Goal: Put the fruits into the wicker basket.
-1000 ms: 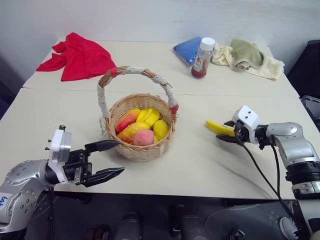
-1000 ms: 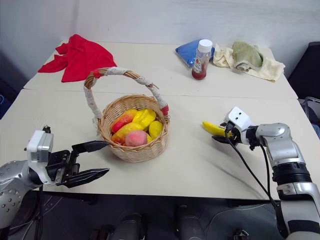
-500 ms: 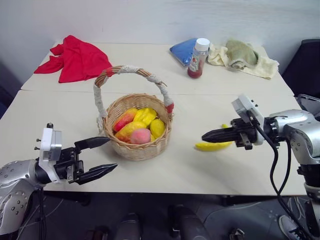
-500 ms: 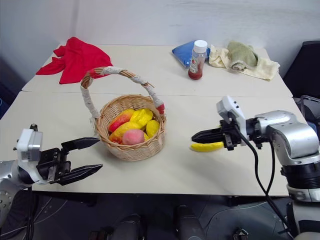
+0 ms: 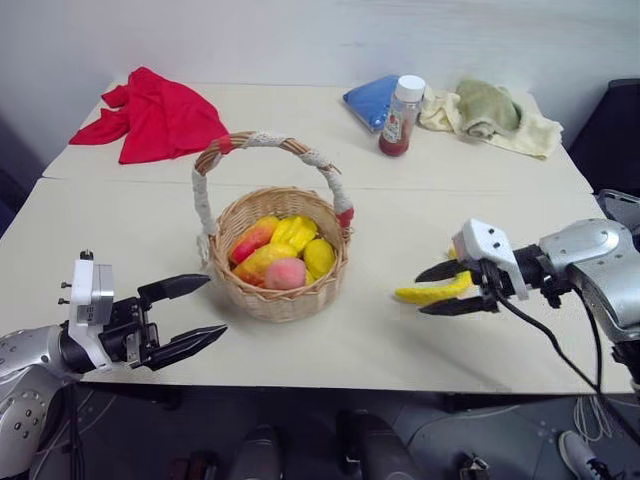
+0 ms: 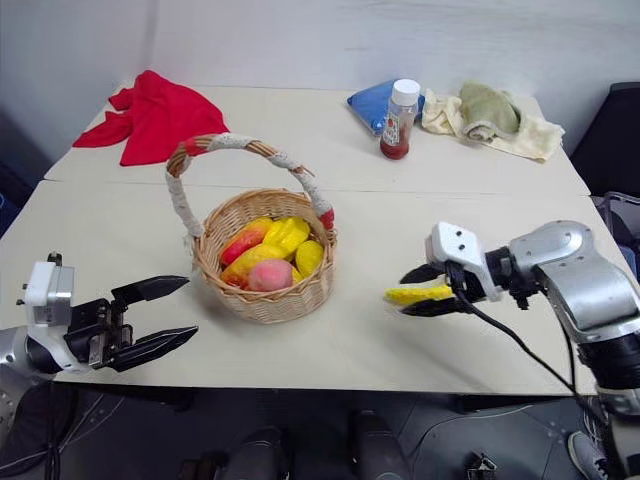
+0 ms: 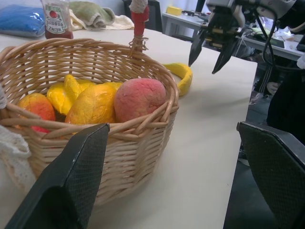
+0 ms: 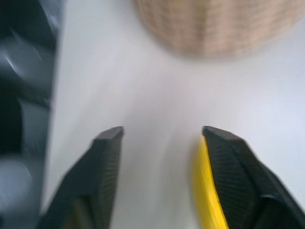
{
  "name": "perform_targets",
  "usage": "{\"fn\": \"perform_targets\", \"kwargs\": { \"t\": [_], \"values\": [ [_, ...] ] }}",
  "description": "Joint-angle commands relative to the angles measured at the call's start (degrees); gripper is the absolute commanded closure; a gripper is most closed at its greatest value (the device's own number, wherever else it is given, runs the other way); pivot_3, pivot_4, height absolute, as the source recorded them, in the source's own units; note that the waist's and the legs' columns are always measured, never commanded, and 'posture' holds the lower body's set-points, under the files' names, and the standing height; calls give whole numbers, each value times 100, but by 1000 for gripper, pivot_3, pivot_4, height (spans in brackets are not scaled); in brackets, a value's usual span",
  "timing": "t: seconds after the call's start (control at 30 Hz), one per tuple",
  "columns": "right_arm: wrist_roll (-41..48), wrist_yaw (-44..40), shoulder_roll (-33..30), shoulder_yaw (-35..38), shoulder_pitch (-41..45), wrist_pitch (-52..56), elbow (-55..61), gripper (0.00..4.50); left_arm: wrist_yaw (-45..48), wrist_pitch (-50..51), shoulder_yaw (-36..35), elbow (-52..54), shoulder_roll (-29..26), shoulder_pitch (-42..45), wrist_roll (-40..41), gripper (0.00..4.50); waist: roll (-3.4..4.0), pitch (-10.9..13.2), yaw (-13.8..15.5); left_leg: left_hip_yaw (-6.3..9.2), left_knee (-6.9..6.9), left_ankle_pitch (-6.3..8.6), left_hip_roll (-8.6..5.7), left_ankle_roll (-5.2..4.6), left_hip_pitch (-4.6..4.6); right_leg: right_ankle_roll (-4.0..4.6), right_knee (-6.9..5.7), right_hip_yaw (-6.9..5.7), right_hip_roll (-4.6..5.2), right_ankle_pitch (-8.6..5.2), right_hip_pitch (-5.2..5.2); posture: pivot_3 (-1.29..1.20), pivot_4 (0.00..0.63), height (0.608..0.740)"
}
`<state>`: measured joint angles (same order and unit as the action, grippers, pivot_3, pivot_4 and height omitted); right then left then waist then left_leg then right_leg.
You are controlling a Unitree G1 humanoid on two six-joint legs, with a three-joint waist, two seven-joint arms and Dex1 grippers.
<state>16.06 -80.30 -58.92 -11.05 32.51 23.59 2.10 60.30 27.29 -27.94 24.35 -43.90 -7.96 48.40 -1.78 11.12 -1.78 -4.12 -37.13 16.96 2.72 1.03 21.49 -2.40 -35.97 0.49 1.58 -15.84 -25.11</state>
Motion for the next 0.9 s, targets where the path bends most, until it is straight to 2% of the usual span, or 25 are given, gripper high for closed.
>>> {"fn": "perform_targets", "kwargs": {
  "t": [0.03, 0.1, 0.23, 0.33, 0.5, 0.57, 0.6, 0.67, 0.77, 0.83, 0.9],
  "values": [
    [-768, 73, 12, -177, 205, -1095, -744, 638, 44, -140, 69, 211, -9, 44, -20, 0, 0, 0, -19, -3, -1, 0, 1, 0, -3, 0, -2, 2, -4, 0, 0, 0, 150, 740],
    [-1048, 158, 158, -276, 362, -1511, -1143, 20, 34, -159, 124, 192, -4, 97, -31, 0, 0, 0, -30, -6, 0, -1, 1, 1, -9, 2, -10, 5, -10, -1, -2, 0, 150, 740],
    [-1113, 56, 523, -354, 583, -1514, -1767, 20, -16, -159, 273, 130, 47, 273, 2, 0, 0, 0, -44, -7, -3, -9, 1, 14, -17, 10, -29, 7, -19, -5, -4, 0, 150, 740],
    [-1319, -250, 541, -554, 647, -1664, -2053, 659, -28, -163, 354, 99, 84, 352, -7, 0, 0, 0, -12, -3, -3, -15, 3, 23, -21, 10, -40, 7, -17, -5, -3, 0, 150, 740],
    [-1360, -538, 607, -577, 839, -1780, -2191, 2366, -75, -183, 302, 68, 89, 393, -11, 0, 0, 0, -8, -9, -9, -15, 2, 23, -21, 8, -47, 12, -8, -4, -4, 0, 150, 740],
    [-1164, -774, 631, -514, 818, -1743, -2085, 2823, -168, -183, 225, 67, 159, 360, 36, 0, 0, 0, -8, -10, -9, -15, 3, 23, -25, 8, -50, 14, -9, -4, -3, 0, 150, 740],
    [-837, -934, 696, -400, 767, -1480, -1855, 3170, -270, -163, 147, 76, 240, 323, 126, 0, 0, 0, -2, -9, -9, -15, 3, 23, -25, 8, -52, 13, -10, -4, -3, 0, 150, 740],
    [124, -899, 943, -80, 768, -57, -1066, 3667, -418, -120, -16, 128, 376, 205, 288, 0, 0, 0, -27, -7, -6, -15, 7, 23, -26, 9, -55, 12, -11, -4, -4, 0, 150, 740],
    [1258, -601, 1215, 159, 941, 1612, 96, 3970, -511, -135, -186, 170, 469, 60, 336, 0, 0, 1, -60, -5, -8, -16, 13, 26, -27, 9, -82, 15, -11, -4, -11, 0, 150, 740],
    [2023, -120, 1772, 213, 1217, 2400, 958, 3970, -610, -128, -384, 127, 529, -36, 435, 0, 0, 1, -94, 3, -7, -17, 14, 30, -27, 16, -95, 12, -11, -8, -16, 0, 150, 740],
    [2516, 539, 2479, 341, 1474, 2908, 1267, 3970, -659, -137, -499, 93, 546, -95, 452, 0, -1, 0, -137, 12, -8, -19, 16, 33, -27, 21, -101, 6, -12, -9, -17, 0, 150, 740]
  ]
}}
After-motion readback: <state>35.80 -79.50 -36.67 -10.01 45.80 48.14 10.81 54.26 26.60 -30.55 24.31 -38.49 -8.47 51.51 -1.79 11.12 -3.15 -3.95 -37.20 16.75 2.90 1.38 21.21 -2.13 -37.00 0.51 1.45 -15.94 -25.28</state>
